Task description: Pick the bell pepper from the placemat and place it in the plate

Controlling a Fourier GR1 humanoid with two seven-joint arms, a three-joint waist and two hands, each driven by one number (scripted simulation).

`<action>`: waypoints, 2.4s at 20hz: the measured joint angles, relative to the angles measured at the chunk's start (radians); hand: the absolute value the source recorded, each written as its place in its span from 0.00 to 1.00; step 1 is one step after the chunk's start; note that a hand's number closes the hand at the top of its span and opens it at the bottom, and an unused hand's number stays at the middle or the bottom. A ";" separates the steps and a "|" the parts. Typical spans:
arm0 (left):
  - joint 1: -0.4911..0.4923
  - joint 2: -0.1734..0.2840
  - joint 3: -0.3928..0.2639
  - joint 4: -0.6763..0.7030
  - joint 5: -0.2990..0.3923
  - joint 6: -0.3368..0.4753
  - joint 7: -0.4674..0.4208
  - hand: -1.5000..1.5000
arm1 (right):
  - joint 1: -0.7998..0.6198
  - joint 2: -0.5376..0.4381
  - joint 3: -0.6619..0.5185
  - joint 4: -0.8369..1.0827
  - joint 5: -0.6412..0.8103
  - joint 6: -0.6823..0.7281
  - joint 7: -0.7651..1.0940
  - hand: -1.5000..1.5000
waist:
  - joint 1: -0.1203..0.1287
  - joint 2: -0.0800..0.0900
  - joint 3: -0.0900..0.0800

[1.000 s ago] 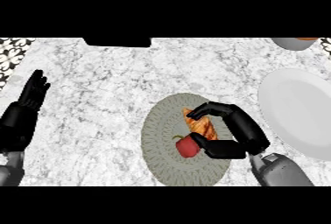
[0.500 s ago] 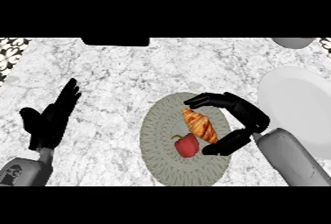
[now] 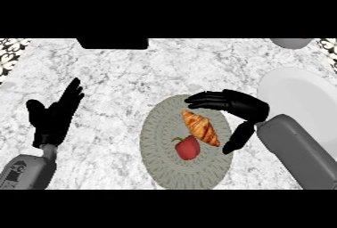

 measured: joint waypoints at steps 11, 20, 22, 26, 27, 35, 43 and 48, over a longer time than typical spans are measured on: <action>0.024 -0.026 0.044 0.012 -0.036 -0.031 -0.007 0.50 | -0.040 0.027 0.046 -0.067 0.219 0.068 0.142 0.00 | -0.011 -0.006 -0.001; 0.013 -0.050 0.070 0.024 -0.063 -0.049 -0.002 0.50 | -0.021 0.056 0.093 -0.165 0.425 0.067 0.288 0.00 | -0.015 -0.006 -0.001; 0.014 -0.053 0.073 0.008 -0.074 -0.047 0.015 0.50 | -0.012 0.066 0.106 -0.155 0.472 0.065 0.296 0.00 | -0.013 -0.006 -0.001; 0.018 -0.059 0.096 0.014 -0.080 -0.071 0.013 0.50 | -0.017 0.119 0.110 -0.130 0.546 0.088 0.329 0.00 | -0.012 -0.005 -0.001; 0.024 -0.065 0.093 -0.002 -0.092 -0.063 0.018 0.50 | -0.003 0.117 0.110 -0.149 0.562 0.097 0.333 0.00 | -0.012 -0.006 -0.001; 0.014 -0.114 0.107 -0.011 -0.140 -0.067 0.038 0.50 | 0.013 0.219 0.091 -0.098 0.701 0.099 0.363 0.00 | -0.012 -0.005 -0.001; 0.013 -0.123 0.150 -0.008 -0.161 -0.106 0.041 0.50 | -0.007 0.307 0.074 -0.002 0.831 0.074 0.352 0.00 | -0.010 -0.005 -0.001; 0.050 -0.140 0.155 -0.036 -0.173 -0.114 0.030 0.50 | -0.005 0.305 0.109 0.016 0.897 0.098 0.299 1.00 | -0.010 -0.007 -0.002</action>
